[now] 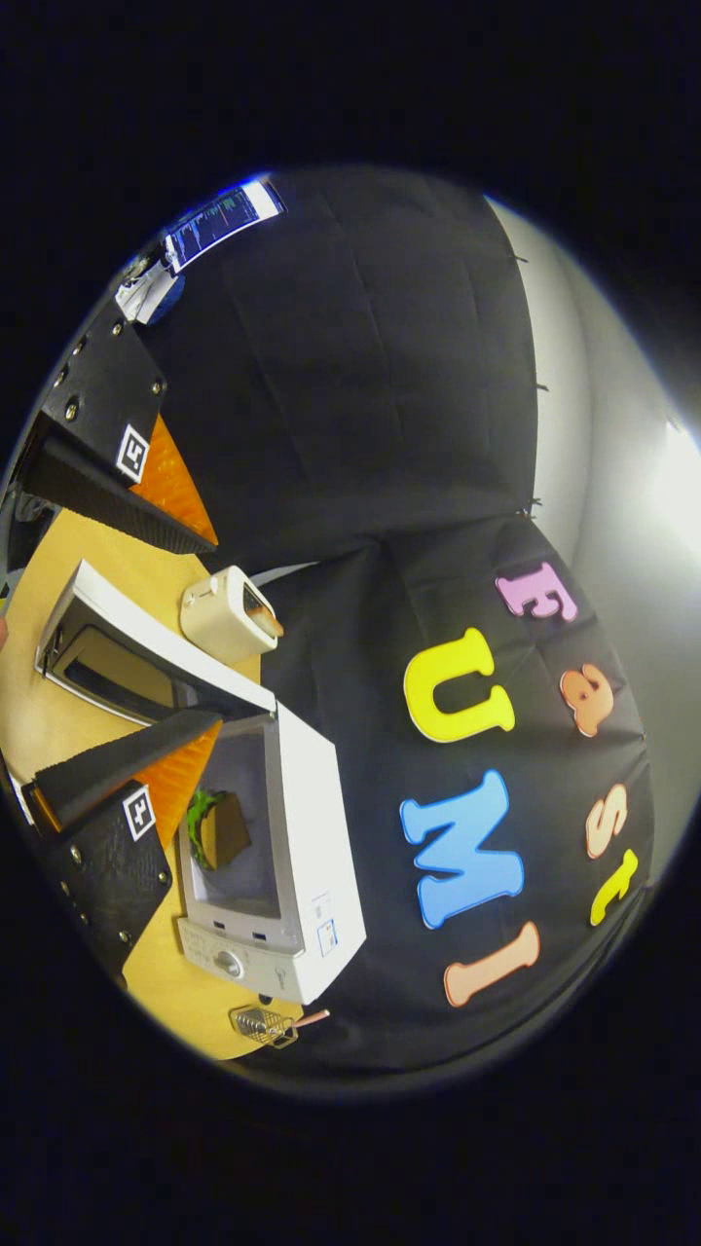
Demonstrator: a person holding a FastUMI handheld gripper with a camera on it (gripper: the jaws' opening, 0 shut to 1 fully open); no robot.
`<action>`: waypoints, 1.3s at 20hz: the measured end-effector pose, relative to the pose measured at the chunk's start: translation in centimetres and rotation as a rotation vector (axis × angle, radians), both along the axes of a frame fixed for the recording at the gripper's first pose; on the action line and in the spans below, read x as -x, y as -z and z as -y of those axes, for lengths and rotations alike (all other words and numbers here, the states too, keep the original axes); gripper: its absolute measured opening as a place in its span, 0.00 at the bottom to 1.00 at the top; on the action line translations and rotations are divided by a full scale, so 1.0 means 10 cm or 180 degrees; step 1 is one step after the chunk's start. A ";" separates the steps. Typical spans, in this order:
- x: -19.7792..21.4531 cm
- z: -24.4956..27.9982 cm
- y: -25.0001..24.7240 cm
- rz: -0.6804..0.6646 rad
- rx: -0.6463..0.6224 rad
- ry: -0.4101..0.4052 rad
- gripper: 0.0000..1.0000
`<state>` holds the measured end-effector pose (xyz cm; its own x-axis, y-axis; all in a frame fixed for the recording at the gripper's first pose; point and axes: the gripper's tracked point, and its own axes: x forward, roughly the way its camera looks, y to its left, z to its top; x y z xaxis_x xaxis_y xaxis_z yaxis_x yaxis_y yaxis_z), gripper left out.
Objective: Open the microwave, put the food inside, and close the microwave door.
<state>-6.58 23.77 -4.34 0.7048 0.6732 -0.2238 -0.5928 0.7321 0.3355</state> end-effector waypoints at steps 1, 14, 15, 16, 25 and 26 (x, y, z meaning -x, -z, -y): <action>0.06 -0.09 -0.02 0.0029 0.0016 -0.0091 0.97; 0.85 -1.04 0.29 -0.0036 0.0079 -0.1045 0.98; 0.91 -1.09 0.34 -0.0061 0.0100 -0.1099 0.97; 0.97 -1.13 0.42 -0.0083 0.0131 -0.1159 0.98; 1.36 -1.26 1.04 -0.0369 0.0446 -0.1613 0.97; 1.38 -1.25 1.12 -0.0355 0.0509 -0.1625 0.95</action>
<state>-20.39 36.29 -15.50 0.2634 0.8751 -0.4060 -0.8534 0.4076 0.3248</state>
